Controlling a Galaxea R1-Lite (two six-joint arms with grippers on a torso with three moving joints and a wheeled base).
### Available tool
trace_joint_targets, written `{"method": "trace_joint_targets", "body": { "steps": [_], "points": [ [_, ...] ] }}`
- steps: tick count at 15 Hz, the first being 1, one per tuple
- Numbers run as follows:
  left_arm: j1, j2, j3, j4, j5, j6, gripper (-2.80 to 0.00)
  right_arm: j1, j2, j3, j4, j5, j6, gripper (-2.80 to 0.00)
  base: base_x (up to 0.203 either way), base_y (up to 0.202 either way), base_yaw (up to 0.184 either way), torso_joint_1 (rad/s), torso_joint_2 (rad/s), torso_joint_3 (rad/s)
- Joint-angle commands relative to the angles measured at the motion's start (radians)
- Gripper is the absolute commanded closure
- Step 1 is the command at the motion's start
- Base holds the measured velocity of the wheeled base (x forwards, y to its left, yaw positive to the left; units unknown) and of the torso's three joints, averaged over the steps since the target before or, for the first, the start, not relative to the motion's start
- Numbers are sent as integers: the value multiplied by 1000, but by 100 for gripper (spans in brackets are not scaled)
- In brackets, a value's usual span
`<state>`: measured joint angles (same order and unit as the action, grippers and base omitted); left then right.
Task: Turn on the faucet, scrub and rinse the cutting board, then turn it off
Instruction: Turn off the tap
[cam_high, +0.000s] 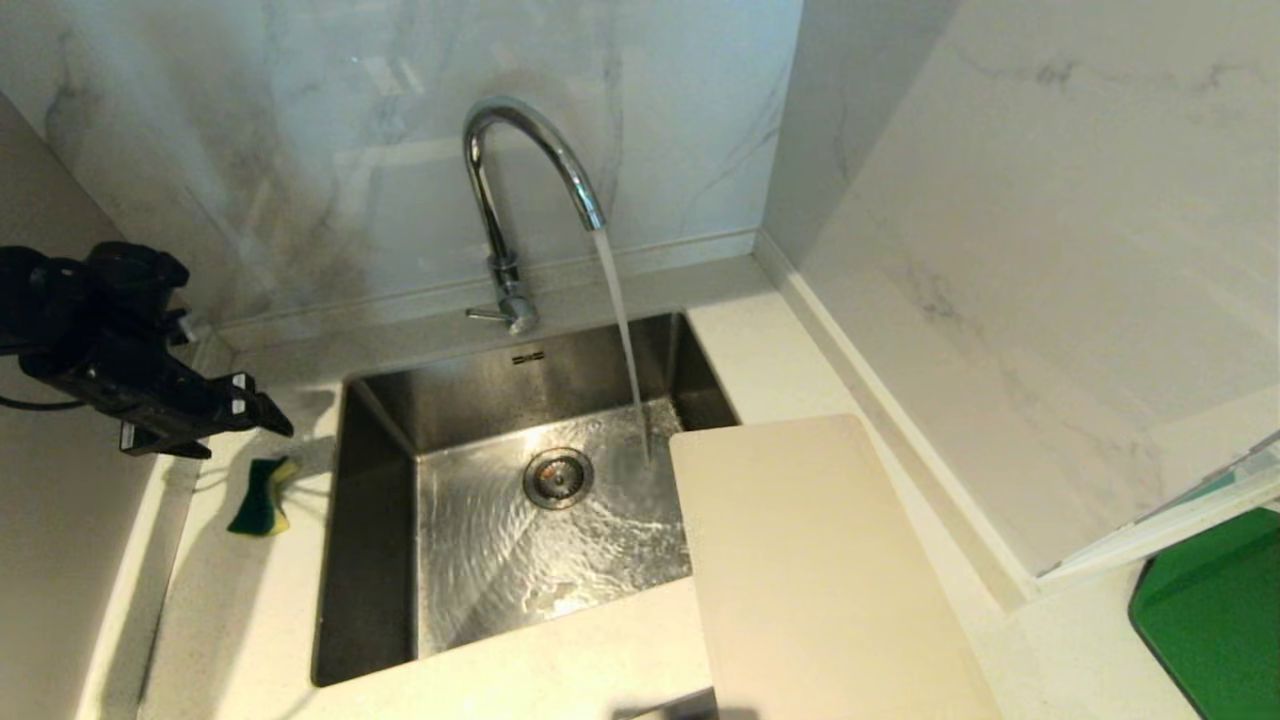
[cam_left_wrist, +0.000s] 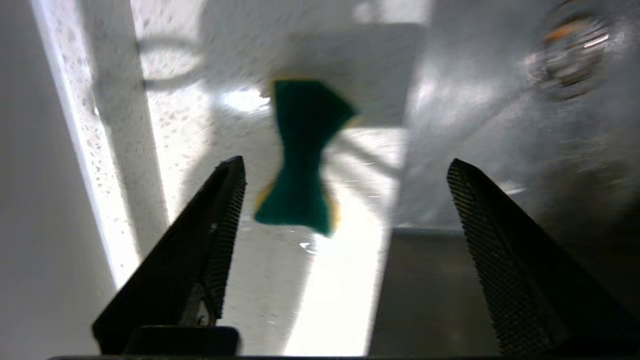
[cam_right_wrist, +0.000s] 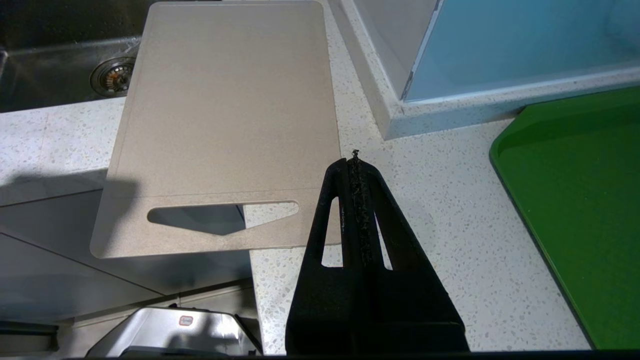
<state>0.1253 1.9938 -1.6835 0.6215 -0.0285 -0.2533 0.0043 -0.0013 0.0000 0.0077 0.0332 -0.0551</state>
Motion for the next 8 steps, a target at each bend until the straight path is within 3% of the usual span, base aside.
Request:
{"method": "trace_joint_targets", "body": {
  "steps": [1,4,5,8],
  "points": [
    [-28,-56,-27,1,-34,-70,-280,0,1,0,0,1,0,0,0,0,0,0,0,0],
    [-70,-65,-75,1,-130,-186,-280,0,1,0,0,1,0,0,0,0,0,0,0,0],
    [-96,-60,-94,-1,-135,-220,0,0,1,0,0,1,-2,0,0,0,0,0,0,0],
    [-186,-59,-120,-68,-162,-326,0,0,1,0,0,1,0,0,0,0,0,0,0,0]
  ]
}}
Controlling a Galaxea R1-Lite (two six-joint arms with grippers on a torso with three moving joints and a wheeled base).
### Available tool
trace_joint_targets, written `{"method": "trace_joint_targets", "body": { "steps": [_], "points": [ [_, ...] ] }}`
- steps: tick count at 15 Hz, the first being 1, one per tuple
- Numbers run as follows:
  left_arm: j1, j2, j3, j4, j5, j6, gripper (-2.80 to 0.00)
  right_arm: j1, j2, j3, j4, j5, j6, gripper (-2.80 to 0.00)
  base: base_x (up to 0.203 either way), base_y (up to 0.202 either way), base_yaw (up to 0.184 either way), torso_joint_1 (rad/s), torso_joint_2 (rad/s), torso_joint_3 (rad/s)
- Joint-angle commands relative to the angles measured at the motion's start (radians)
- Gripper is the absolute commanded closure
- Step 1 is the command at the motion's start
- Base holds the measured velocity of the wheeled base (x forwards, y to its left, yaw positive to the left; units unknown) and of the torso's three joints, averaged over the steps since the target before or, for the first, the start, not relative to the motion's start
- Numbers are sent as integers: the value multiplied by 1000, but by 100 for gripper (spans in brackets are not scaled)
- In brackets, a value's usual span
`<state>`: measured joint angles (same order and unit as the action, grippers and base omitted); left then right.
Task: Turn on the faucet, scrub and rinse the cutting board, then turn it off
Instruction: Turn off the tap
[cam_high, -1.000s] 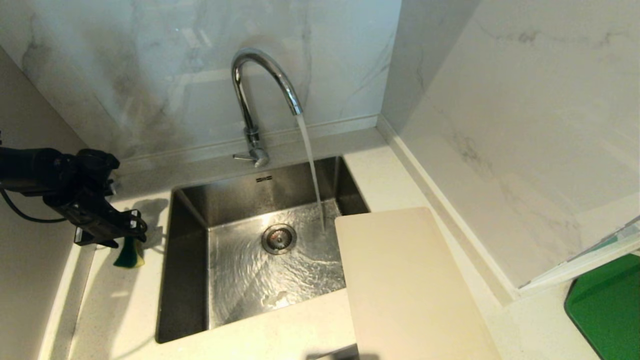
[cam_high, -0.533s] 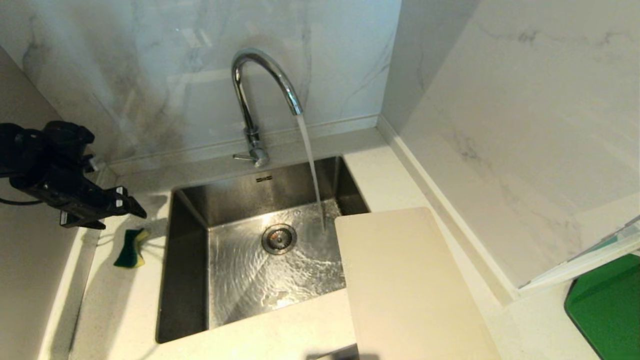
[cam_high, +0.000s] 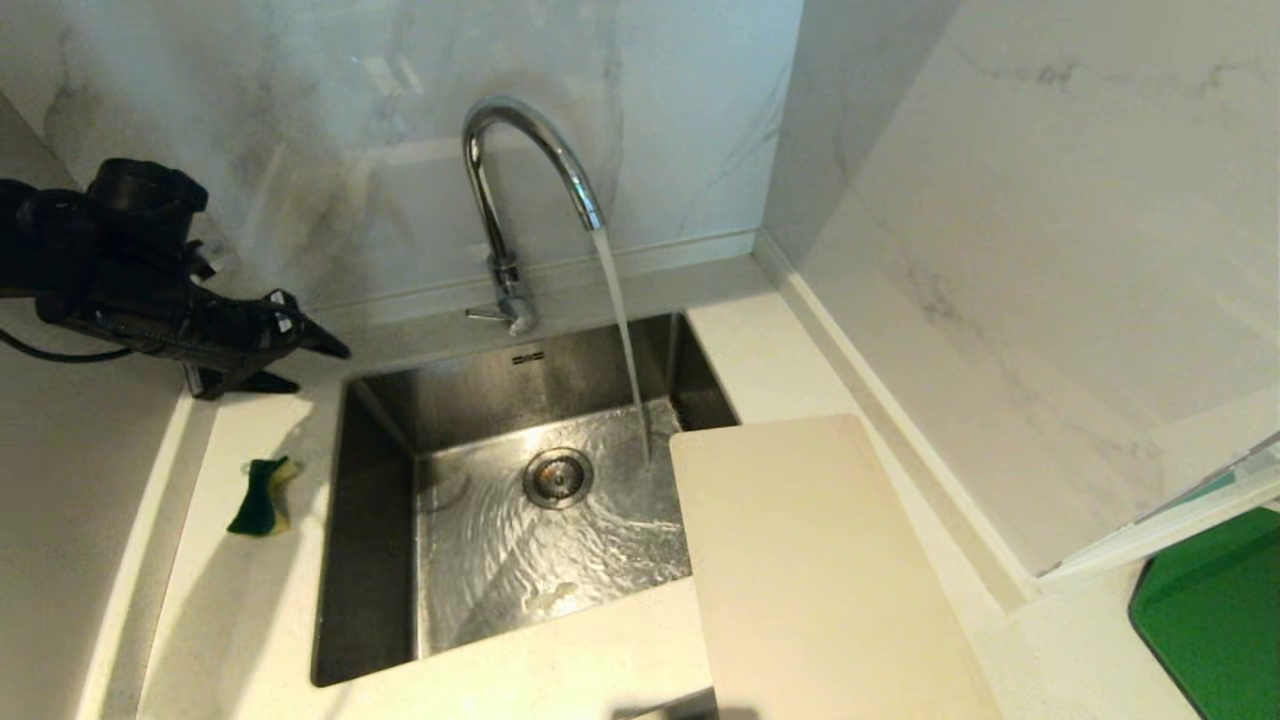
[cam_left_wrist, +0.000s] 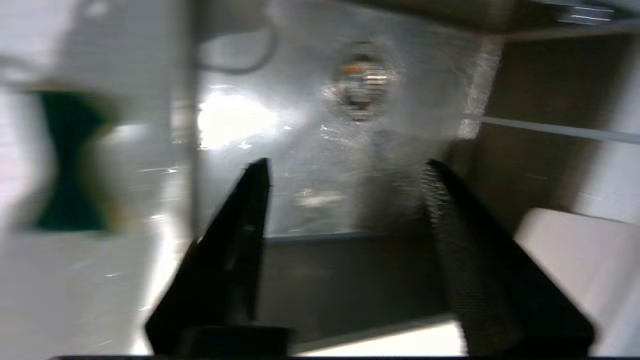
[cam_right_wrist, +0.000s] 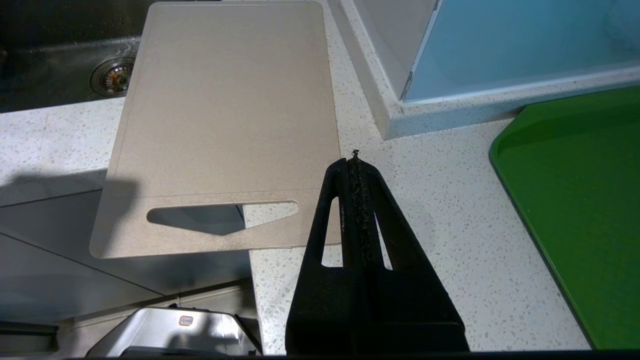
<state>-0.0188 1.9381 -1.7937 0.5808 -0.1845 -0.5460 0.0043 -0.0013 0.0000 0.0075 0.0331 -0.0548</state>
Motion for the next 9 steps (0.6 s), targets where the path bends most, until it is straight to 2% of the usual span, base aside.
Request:
{"method": "trace_joint_targets", "body": {
  "steps": [1,5,7,9],
  "points": [
    [-74,-4,-6,-80,-9,-64,0,0,1,0,0,1,-2,0,0,0,0,0,0,0],
    [-169,-3,18,-287,-9,-146,0,0,1,1,0,1,-2,0,0,0,0,0,0,0],
    [-181,-2,83,-464,-9,-152,0,0,1,0,-1,1,-3,0,0,0,0,0,0,0],
    [-193,19,170,-688,-8,-149,0,0,1,0,-1,1,-3,0,0,0,0,0,0,0]
  ]
}}
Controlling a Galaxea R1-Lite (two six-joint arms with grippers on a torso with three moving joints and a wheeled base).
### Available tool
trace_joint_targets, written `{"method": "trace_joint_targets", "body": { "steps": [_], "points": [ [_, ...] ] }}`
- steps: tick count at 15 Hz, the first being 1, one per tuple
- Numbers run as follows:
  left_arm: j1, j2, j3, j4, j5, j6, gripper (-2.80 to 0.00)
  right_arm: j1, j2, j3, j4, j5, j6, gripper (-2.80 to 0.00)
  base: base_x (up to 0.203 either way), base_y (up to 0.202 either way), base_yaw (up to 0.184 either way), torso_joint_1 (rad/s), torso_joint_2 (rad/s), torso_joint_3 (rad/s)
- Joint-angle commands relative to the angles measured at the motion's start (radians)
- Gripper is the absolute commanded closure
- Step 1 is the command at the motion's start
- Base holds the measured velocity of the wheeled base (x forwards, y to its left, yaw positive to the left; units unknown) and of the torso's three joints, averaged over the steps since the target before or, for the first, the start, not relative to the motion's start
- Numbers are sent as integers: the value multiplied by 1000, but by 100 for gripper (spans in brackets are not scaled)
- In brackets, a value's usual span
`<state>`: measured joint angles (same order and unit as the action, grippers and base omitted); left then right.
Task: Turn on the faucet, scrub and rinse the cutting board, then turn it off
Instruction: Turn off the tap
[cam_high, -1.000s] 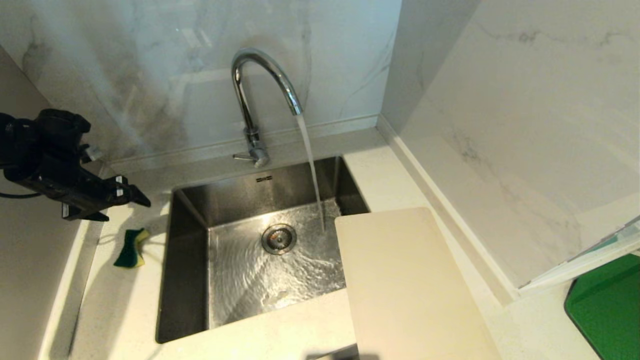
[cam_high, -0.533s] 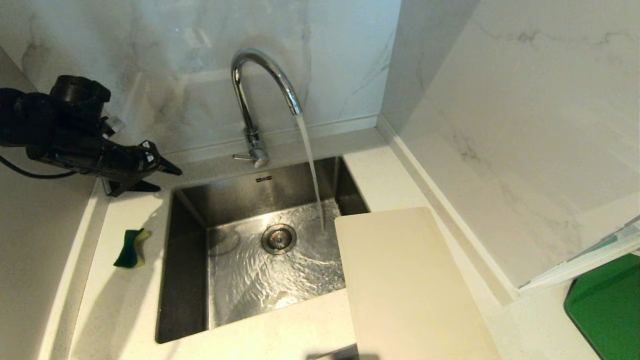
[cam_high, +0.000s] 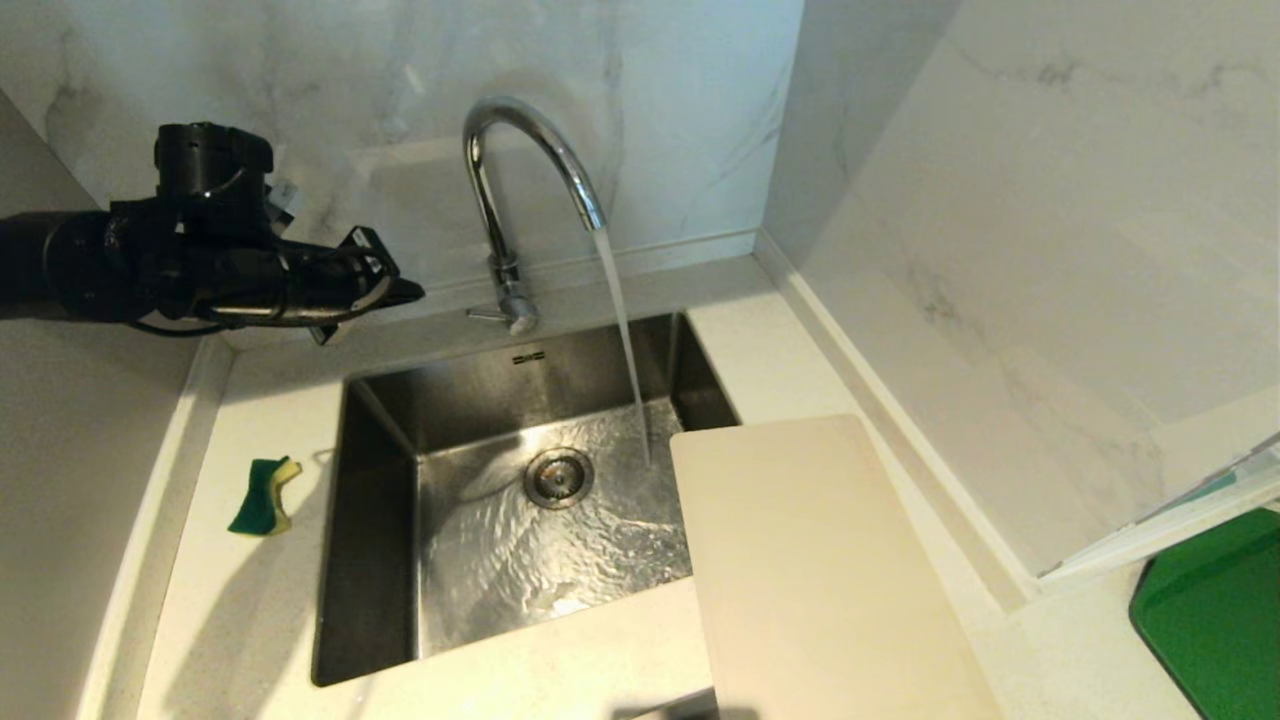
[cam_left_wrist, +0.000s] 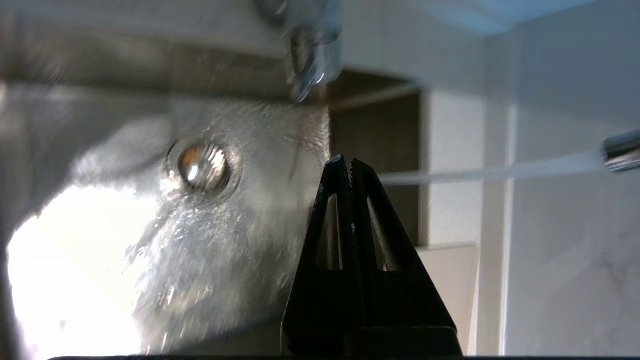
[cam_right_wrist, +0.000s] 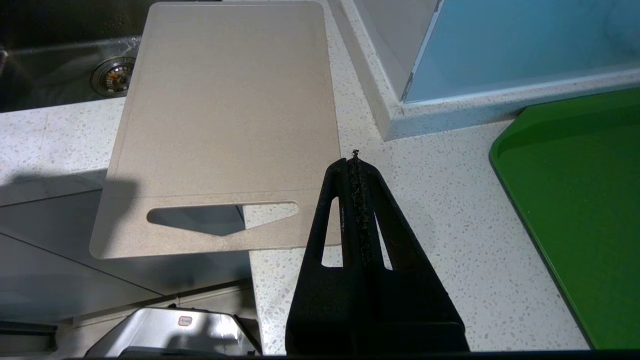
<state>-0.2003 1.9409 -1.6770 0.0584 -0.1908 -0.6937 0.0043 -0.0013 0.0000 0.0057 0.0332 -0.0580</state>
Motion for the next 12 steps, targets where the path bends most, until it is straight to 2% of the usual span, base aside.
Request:
{"method": "trace_joint_targets", "body": {
  "steps": [1,2,5,7,8,12],
  "points": [
    [-20,45,73,-285,-1,1,0,0,1,0,0,1,0,0,0,0,0,0,0,0],
    [-26,79,79,-338,0,3,0,0,1,0,0,1,0,0,0,0,0,0,0,0],
    [-48,133,30,-376,-5,3,0,0,1,0,-1,1,0,0,0,0,0,0,0,0],
    [-68,161,29,-458,-4,6,0,0,1,0,-1,1,-2,0,0,0,0,0,0,0],
    [-78,175,39,-496,-4,15,0,0,1,0,-1,1,-2,0,0,0,0,0,0,0],
    [-80,198,70,-542,-75,96,0,0,1,0,-1,1,-2,0,0,0,0,0,0,0]
  ]
}}
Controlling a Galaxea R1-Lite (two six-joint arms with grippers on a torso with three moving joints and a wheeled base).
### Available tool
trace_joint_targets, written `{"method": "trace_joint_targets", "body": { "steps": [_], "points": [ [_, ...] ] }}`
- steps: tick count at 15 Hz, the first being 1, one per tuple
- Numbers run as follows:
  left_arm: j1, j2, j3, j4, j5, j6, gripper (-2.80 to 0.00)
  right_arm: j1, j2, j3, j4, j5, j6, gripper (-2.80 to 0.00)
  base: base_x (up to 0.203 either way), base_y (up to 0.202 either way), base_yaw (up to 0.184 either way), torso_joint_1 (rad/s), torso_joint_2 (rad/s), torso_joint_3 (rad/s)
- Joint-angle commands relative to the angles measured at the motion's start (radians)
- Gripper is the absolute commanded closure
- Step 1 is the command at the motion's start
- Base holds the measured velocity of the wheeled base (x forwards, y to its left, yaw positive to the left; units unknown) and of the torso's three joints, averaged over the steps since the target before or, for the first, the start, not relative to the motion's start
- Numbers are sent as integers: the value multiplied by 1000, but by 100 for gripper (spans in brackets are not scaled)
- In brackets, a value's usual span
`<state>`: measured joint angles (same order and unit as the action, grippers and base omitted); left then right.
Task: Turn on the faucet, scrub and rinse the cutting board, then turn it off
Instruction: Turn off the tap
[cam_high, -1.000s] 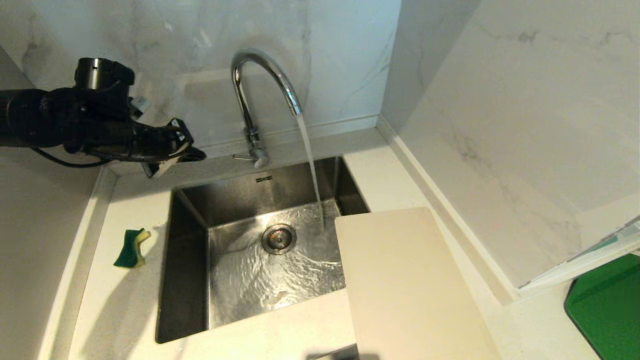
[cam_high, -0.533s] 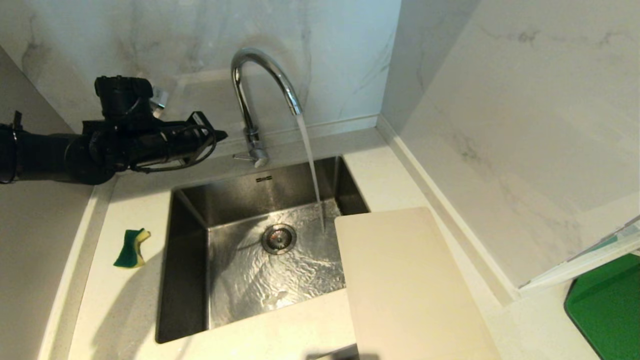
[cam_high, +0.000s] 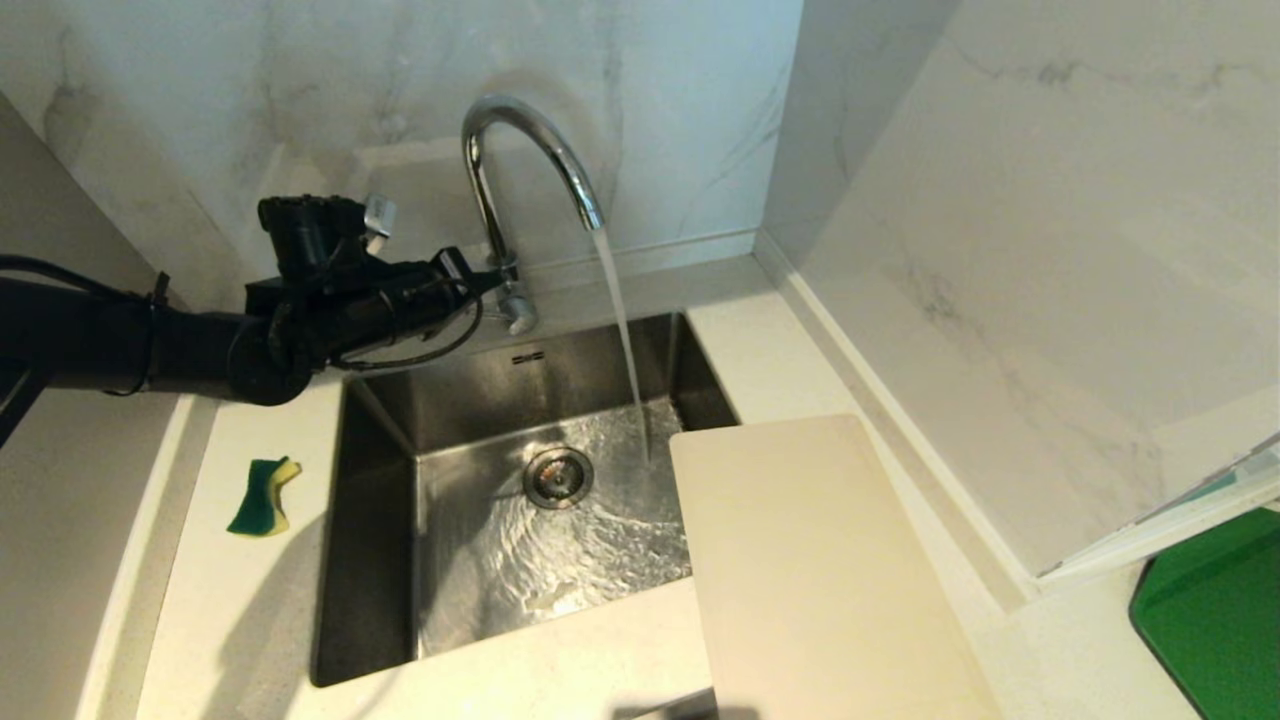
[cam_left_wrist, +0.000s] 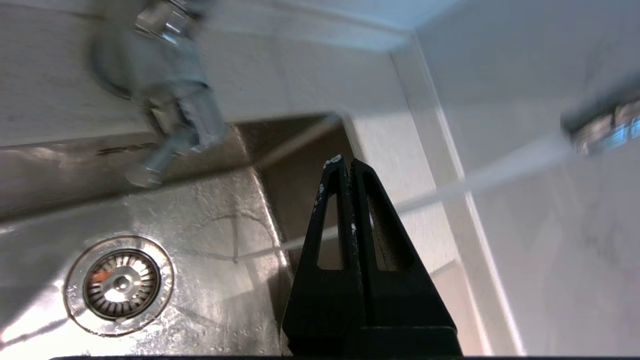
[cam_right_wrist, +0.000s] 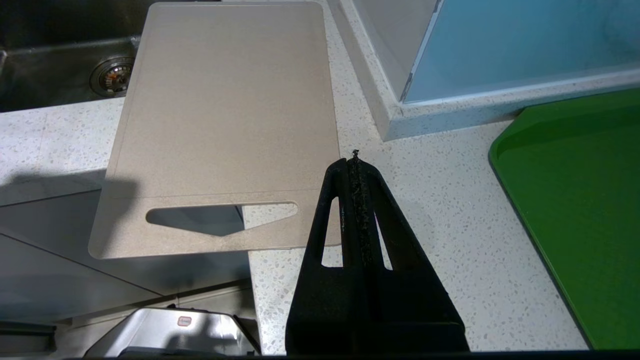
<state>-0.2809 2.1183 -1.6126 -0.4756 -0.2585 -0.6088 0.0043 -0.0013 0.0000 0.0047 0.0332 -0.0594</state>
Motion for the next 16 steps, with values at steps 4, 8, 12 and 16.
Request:
{"method": "trace_joint_targets", "body": {
  "steps": [4,8,12,16],
  "points": [
    [2,61,69,-115,-5,80,0,0,1,0,1,1,0,0,0,0,0,0,0,0],
    [0,102,92,-215,-7,93,0,0,1,0,1,1,0,0,0,0,0,0,0,0],
    [-7,160,56,-224,3,92,0,0,1,0,1,1,-2,0,0,0,0,0,0,0],
    [-7,233,-60,-249,107,86,0,0,1,0,1,1,-2,0,0,0,0,0,0,0]
  ]
}}
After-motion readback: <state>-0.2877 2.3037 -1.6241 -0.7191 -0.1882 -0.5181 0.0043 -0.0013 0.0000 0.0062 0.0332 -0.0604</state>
